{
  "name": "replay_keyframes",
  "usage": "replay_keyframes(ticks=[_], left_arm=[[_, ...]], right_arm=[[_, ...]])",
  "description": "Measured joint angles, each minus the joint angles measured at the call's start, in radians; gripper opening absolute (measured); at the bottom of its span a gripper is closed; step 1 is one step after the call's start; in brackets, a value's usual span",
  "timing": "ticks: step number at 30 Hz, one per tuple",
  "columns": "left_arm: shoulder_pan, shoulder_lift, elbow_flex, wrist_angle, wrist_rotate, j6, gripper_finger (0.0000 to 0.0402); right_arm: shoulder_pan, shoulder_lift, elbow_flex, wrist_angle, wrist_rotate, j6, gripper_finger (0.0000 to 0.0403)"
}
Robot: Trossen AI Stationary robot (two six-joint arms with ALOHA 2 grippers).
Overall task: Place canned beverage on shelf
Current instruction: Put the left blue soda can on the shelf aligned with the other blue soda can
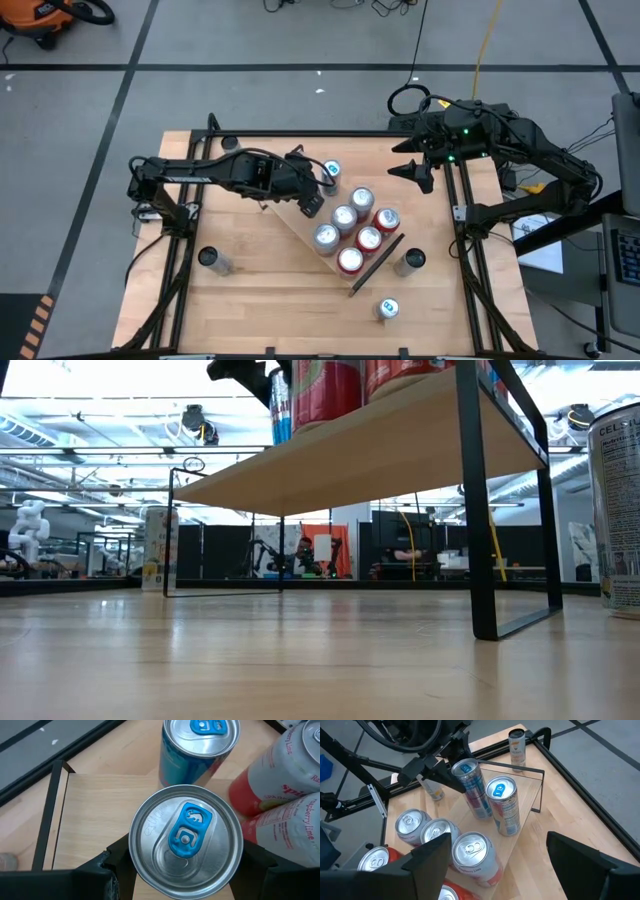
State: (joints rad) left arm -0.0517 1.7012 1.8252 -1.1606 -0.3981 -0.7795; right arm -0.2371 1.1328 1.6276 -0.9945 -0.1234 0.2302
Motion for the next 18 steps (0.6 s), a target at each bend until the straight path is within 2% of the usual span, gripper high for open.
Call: replay_keyframes(ticks=[18], left_arm=[[0.000, 0.029, -0.001, 0.002, -0.018, 0.007, 0.0231]], right_arm=[[0.000, 0.000, 0.000, 0.001, 0.023, -0.004, 0.0303]])
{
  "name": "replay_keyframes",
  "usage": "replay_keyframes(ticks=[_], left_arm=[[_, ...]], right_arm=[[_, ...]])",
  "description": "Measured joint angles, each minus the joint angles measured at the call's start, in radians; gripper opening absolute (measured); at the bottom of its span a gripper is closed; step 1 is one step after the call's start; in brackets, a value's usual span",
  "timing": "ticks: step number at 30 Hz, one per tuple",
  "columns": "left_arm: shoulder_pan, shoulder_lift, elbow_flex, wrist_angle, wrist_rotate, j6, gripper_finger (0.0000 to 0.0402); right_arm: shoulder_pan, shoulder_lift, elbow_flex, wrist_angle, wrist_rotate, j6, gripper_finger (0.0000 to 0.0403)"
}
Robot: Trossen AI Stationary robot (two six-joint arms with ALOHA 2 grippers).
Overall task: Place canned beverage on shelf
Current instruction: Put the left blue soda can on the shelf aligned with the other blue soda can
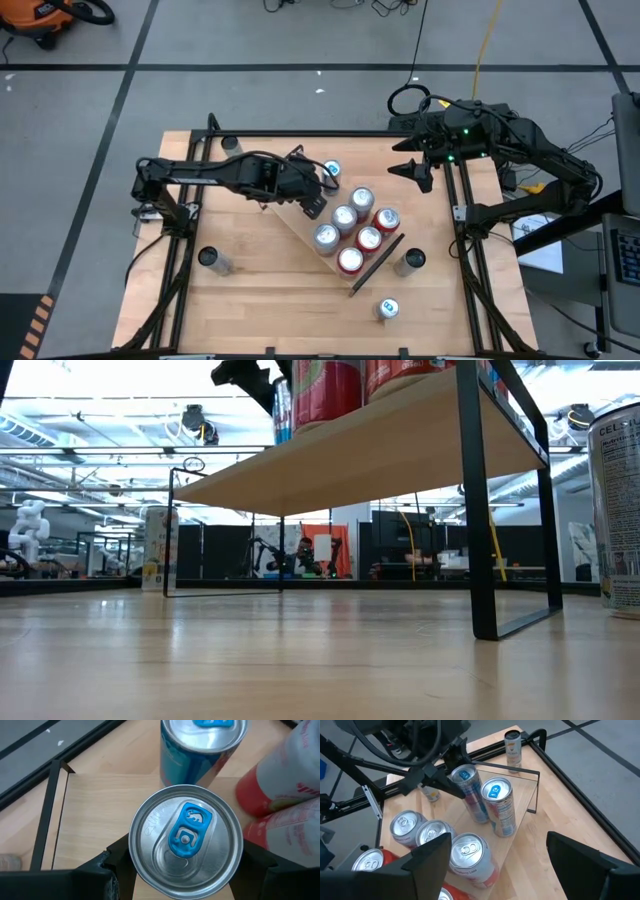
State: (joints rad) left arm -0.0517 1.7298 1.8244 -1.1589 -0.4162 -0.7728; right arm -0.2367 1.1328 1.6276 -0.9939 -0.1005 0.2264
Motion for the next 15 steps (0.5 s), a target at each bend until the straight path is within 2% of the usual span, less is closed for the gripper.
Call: replay_keyframes(ticks=[7, 15], left_arm=[[0.000, -0.002, 0.000, 0.000, 0.000, -0.003, 0.0238], [0.001, -0.003, 0.001, 0.007, -0.005, -0.007, 0.0313]], right_arm=[[0.000, 0.000, 0.000, 0.000, 0.000, 0.000, 0.0303], [0.000, 0.000, 0.000, 0.000, 0.000, 0.000, 0.0303]])
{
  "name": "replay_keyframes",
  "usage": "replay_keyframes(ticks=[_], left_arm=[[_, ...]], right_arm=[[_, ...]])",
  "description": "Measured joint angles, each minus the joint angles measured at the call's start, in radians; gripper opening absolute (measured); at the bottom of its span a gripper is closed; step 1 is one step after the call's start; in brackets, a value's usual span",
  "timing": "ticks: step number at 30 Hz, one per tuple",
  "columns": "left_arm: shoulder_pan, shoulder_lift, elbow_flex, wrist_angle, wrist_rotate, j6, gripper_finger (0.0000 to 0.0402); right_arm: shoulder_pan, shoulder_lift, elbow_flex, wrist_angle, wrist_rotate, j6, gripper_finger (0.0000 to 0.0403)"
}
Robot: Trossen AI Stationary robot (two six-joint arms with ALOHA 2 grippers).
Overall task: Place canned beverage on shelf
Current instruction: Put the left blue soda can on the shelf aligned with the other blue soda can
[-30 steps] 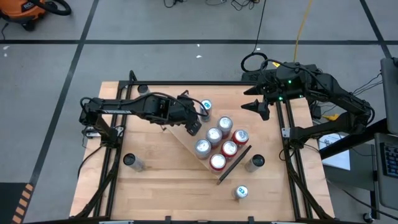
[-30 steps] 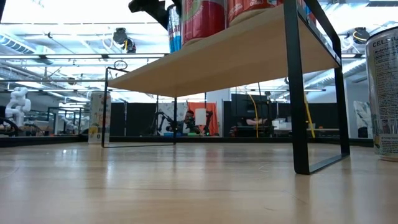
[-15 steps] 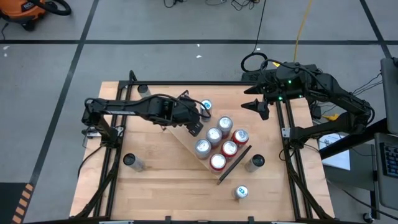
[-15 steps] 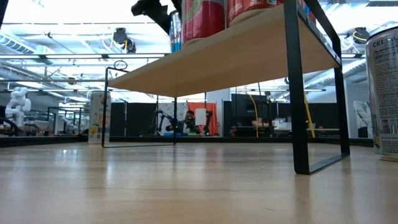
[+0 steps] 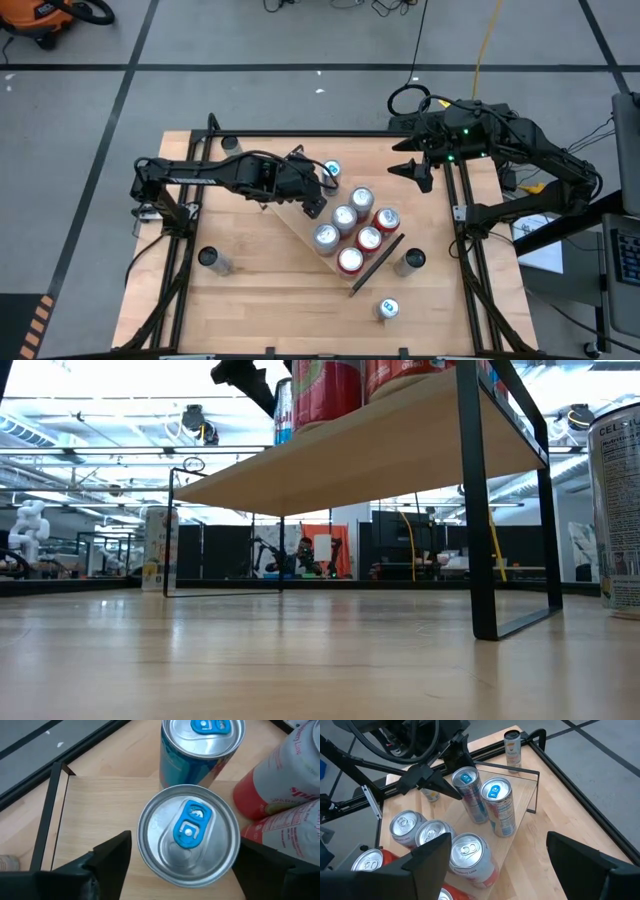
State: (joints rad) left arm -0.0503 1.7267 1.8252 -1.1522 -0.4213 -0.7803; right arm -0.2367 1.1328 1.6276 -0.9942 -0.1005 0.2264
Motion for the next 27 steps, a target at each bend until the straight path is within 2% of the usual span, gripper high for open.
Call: replay_keyframes(ticks=[8, 14, 22, 27], left_arm=[[0.004, -0.011, 0.000, 0.017, 0.023, -0.027, 0.0329], [0.004, -0.069, 0.052, -0.008, 0.024, -0.025, 0.0329], [0.002, -0.176, 0.064, -0.024, 0.024, 0.035, 0.0329], [-0.020, -0.226, 0.060, -0.242, 0.046, -0.024, 0.0326]], right_arm=[[0.000, 0.000, 0.000, 0.000, 0.000, 0.000, 0.0303], [0.000, 0.000, 0.000, 0.000, 0.000, 0.000, 0.0303], [0.000, 0.000, 0.000, 0.000, 0.000, 0.000, 0.0303], [0.000, 0.000, 0.000, -0.008, 0.000, 0.000, 0.0303]])
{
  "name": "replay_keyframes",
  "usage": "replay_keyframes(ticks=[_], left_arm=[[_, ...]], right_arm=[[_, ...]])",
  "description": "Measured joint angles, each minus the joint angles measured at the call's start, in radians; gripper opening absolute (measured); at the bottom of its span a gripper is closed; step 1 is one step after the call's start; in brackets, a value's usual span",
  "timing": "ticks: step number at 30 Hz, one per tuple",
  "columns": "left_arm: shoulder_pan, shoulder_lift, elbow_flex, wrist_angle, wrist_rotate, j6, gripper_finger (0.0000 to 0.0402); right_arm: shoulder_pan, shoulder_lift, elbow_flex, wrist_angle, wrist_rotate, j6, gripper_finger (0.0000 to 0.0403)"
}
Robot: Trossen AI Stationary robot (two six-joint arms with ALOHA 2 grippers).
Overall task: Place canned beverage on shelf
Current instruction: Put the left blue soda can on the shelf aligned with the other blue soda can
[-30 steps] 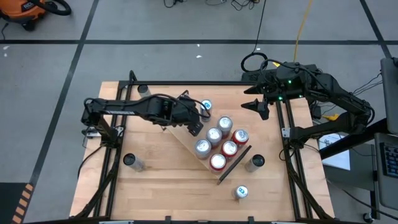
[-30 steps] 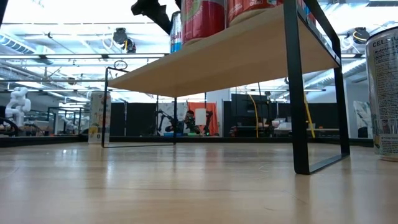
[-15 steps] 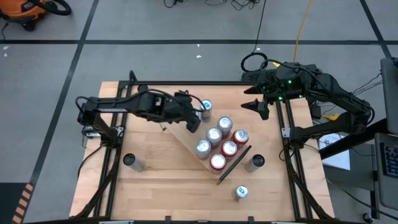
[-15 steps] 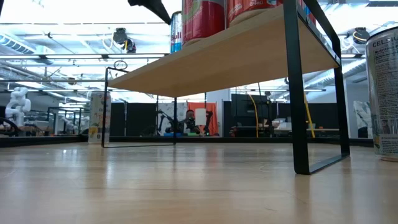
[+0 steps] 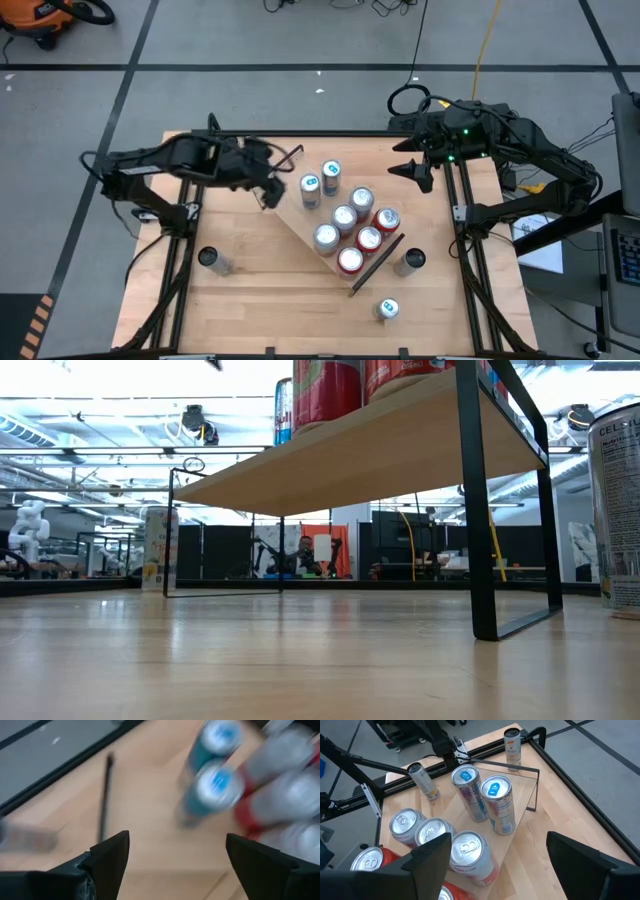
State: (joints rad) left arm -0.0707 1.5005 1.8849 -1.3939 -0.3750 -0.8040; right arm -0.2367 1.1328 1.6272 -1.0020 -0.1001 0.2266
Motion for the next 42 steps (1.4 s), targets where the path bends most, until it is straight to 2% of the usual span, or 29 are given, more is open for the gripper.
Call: replay_keyframes(ticks=[2, 5, 9, 16, 22, 27, 37, 42], left_arm=[[-0.012, -0.018, -0.023, -0.056, 0.000, -0.018, 0.0319], [-0.024, -0.045, -0.090, -0.029, 0.004, 0.038, 0.0305], [-0.022, -0.073, -0.199, 0.097, 0.059, 0.117, 0.0285], [-0.017, -0.076, -0.381, 0.305, 0.090, 0.182, 0.0255], [0.037, -0.076, -0.517, 0.482, 0.140, 0.218, 0.0235], [0.058, -0.077, -0.576, 0.605, 0.156, 0.288, 0.0220], [0.070, -0.076, -0.583, 0.633, 0.139, 0.350, 0.0195], [0.070, -0.076, -0.583, 0.651, 0.138, 0.373, 0.0193]], right_arm=[[0.000, 0.000, 0.000, -0.005, 0.000, -0.001, 0.0303], [0.000, 0.000, 0.000, -0.006, 0.000, -0.003, 0.0303], [0.000, 0.000, 0.000, -0.006, -0.002, -0.003, 0.0303], [0.001, 0.000, 0.000, -0.006, -0.004, -0.002, 0.0303], [0.001, 0.000, 0.000, -0.006, -0.004, 0.012, 0.0293], [0.001, 0.000, 0.000, -0.006, -0.004, 0.021, 0.0281], [0.001, 0.000, 0.000, -0.006, 0.003, 0.022, 0.0274], [0.001, 0.000, 0.000, -0.006, 0.050, 0.023, 0.0274]])
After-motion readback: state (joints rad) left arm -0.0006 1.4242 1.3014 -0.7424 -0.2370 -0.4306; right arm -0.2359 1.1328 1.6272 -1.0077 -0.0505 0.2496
